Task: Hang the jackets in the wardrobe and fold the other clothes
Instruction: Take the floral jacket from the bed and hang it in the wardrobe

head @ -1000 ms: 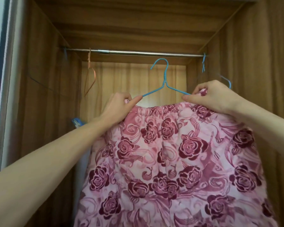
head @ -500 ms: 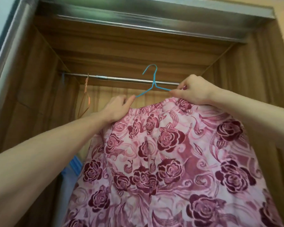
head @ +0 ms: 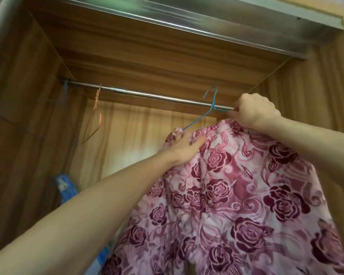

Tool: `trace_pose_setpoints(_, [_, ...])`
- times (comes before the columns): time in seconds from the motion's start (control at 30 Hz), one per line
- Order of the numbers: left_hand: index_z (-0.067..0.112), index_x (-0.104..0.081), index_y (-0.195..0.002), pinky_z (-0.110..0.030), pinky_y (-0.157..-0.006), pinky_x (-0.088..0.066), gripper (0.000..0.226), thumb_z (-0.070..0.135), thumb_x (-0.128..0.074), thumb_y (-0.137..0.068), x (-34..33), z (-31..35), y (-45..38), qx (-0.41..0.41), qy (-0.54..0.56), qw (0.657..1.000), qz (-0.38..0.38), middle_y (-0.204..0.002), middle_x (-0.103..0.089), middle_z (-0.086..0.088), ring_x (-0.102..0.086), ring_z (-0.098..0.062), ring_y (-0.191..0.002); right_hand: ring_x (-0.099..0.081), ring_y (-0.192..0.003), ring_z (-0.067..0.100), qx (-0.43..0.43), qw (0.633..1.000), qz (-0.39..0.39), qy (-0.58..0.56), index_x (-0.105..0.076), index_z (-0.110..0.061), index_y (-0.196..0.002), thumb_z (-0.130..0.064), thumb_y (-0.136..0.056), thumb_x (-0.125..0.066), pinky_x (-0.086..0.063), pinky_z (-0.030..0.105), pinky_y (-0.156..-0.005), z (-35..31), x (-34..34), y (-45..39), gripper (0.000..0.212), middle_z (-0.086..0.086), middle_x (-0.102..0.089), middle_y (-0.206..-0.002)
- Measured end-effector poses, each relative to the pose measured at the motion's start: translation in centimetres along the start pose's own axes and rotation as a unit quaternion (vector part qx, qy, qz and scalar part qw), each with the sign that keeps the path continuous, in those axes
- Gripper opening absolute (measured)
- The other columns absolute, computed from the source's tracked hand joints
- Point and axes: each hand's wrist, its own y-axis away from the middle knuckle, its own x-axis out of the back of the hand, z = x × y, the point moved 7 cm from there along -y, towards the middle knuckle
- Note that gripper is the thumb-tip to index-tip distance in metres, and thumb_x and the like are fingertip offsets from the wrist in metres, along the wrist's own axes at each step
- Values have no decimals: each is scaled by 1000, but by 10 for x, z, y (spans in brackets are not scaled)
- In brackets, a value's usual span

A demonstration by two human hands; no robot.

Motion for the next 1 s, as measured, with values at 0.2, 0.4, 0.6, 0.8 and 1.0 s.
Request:
trace_pose_setpoints(0.2, [36,-2,-167,-61,-128,-8,95,90,-15,-90,-30,27,-34,-11,7,1000,-12,-176,1,0,-6,-35,-161,-66,-101,44,-40,997,24,61,-70,-7,-117,-19,-95,-61,-48,40,-73,8,-1,-21,26,18,-67,-110])
trace_pose_setpoints(0.4, [28,-12,-166,-56,-128,-13,95,87,-21,-91,-61,33,-79,9,12,1000,10,-174,-16,-8,-13,-35,-160,-63,-93,41,-43,993,22,108,-70,-4,-113,-8,-94,-62,-46,40,-70,14,-7,-39,21,16,-62,-98])
trace_pose_setpoints(0.6, [37,0,-167,-57,-129,-13,104,93,-13,-80,-98,28,-104,21,52,998,-17,-175,-10,-10,-9,-39,-160,-66,-105,43,-46,991,16,125,-69,-3,-117,-8,-95,-60,-46,40,-71,29,-32,-49,25,18,-68,-115])
trace_pose_setpoints(0.8, [19,2,-168,-50,-131,-10,83,68,-16,-104,-112,26,-127,-5,28,999,-36,-176,-3,-8,-9,-35,-161,-66,-109,41,-35,991,-3,129,-68,-4,-121,-4,-95,-59,-47,40,-74,21,-55,-54,27,17,-68,-118])
trace_pose_setpoints(1.0, [27,-5,-167,-54,-128,-20,95,81,-14,-90,-136,10,-143,-4,41,998,-52,-175,-12,-8,-19,-36,-159,-66,-108,37,-49,991,-37,118,-68,-6,-121,-2,-95,-57,-46,38,-73,26,-82,-50,29,13,-67,-117])
